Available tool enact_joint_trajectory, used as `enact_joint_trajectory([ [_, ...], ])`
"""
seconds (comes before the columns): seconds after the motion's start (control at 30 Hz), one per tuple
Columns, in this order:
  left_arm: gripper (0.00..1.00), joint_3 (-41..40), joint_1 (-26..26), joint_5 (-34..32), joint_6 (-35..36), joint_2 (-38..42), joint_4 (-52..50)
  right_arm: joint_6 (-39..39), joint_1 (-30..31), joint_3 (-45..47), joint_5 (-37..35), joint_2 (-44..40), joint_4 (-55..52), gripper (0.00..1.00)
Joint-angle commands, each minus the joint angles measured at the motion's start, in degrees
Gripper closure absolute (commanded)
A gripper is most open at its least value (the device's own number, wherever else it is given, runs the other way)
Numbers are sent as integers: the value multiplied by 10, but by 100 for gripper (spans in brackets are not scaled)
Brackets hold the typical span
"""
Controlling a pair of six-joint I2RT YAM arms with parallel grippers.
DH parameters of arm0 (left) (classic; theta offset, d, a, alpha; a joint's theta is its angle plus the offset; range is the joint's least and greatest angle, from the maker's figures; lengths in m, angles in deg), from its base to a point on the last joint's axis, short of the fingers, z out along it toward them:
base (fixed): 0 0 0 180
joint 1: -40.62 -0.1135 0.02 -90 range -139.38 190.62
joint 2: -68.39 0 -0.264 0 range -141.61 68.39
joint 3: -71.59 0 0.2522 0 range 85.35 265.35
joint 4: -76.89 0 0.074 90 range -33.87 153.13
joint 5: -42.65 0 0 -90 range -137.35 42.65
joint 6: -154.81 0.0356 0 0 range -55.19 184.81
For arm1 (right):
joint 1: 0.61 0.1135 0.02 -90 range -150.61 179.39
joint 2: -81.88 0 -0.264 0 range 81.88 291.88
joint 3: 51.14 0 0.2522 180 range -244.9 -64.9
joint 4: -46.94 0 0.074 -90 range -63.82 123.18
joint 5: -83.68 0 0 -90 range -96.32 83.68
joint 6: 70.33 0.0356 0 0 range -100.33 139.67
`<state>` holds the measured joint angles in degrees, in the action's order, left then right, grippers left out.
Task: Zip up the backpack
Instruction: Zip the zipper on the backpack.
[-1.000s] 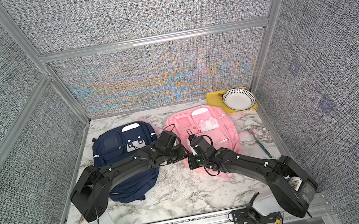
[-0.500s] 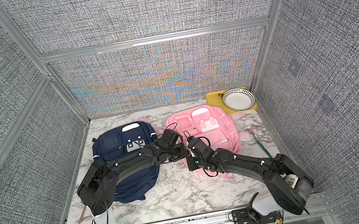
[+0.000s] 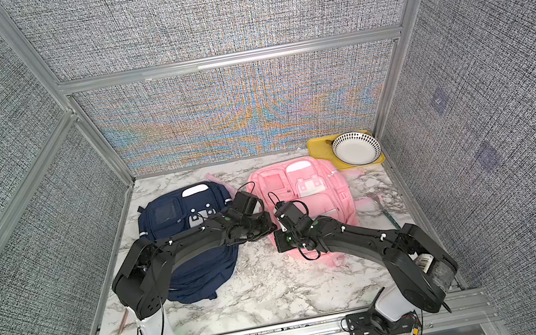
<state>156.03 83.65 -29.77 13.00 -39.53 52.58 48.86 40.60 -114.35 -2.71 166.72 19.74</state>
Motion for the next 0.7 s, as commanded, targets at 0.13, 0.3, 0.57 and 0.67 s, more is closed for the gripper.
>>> enact_joint_trajectory([
  [0.13,100,27,-27,-57,31,-8,-2,-15,2,14,6,-20,-79,100],
  [0.3,100,44,-37,-48,33,-12,-3,-16,-6,26,1,-44,-110,100],
  [0.57,100,56,-41,-39,42,-19,-5,-21,-27,31,-13,-70,-120,100],
  [0.67,100,56,-41,-25,43,-25,3,-23,-29,31,-13,-68,-102,100],
])
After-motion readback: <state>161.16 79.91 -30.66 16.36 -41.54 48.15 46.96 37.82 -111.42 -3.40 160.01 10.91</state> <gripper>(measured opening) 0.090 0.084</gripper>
